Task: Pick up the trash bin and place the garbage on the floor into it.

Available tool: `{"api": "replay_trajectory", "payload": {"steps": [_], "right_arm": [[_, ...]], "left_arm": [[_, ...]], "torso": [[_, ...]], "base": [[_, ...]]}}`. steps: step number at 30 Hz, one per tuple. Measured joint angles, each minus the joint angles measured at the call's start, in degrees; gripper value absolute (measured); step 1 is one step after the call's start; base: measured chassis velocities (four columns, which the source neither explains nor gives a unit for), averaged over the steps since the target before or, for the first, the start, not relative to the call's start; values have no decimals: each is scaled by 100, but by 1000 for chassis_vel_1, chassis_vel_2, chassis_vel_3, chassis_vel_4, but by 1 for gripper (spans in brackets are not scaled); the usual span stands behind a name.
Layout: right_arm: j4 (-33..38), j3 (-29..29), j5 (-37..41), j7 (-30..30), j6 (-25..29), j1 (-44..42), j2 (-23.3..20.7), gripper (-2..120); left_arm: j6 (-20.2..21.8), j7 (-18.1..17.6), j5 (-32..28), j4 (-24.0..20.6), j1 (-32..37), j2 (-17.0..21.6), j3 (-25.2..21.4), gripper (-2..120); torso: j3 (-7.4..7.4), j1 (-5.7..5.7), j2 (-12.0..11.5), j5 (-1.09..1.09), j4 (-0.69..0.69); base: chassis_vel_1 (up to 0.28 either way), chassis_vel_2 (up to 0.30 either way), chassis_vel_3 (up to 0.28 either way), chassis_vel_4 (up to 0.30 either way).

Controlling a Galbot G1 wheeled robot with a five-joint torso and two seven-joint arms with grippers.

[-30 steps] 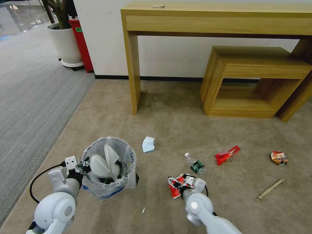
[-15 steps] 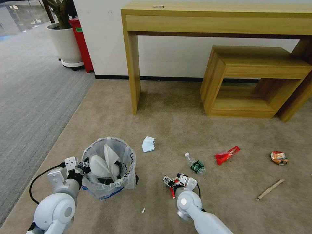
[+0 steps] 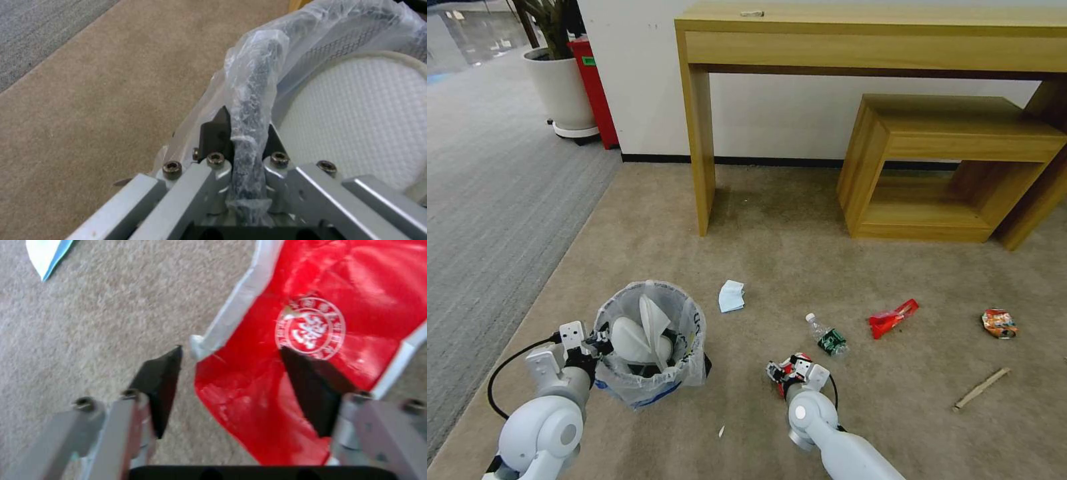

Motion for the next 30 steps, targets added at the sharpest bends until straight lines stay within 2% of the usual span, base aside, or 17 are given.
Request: {"api": "replay_trajectory", "payload": {"steps": [3, 5, 6, 7, 14, 17, 24, 26, 27, 30], "right_arm": [[35, 65, -34, -16, 12, -40, -66, 41], [41, 70, -38, -18, 12, -45, -72, 39], [67, 86, -107, -45, 15, -95, -112, 33], [67, 86, -107, -45, 15, -95, -112, 33], [156, 165, -246, -116, 19, -272, -307, 4], [149, 193, -312, -158, 22, -325, -363, 0], [312, 245, -444, -406, 149, -506, -673, 0], [718, 339, -525, -697, 334, -670, -1129, 0], [718, 339, -525, -697, 334, -670, -1129, 0], [1278, 449, -644, -1091, 586, -833, -1566, 0]], "left_arm": [[-30, 12, 21, 25, 0, -3, 19, 2], [-33, 13, 23, 27, 0, -3, 21, 2], [-49, 17, 38, 41, 0, -3, 45, 2], [-49, 17, 38, 41, 0, -3, 45, 2], [-88, 43, 58, 99, -41, -13, 90, 2], [-98, 54, 59, 101, -40, -13, 90, 2], [-99, 68, 67, 130, -40, -9, 80, 2], [-104, 79, 90, 180, -47, -12, 70, 2], [-104, 79, 90, 180, -47, -12, 70, 2], [-109, 94, 133, 218, -59, -42, 84, 2]], "torso": [[0, 0, 0, 0, 1], [0, 0, 0, 0, 1], [0, 0, 0, 1, 1], [0, 0, 0, 1, 1], [0, 0, 0, 1, 1], [0, 0, 0, 1, 1], [0, 0, 0, 1, 0], [0, 0, -1, -1, -2], [0, 0, -1, -1, -2], [0, 0, 0, -1, -1]], "base": [[0, 0, 0, 0], [0, 0, 0, 0], [0, 0, 0, 0], [0, 0, 0, 0], [0, 0, 0, 0], [0, 0, 0, 0], [0, 0, 0, 0], [0, 0, 0, 0], [0, 0, 0, 0], [0, 0, 0, 0]]}}
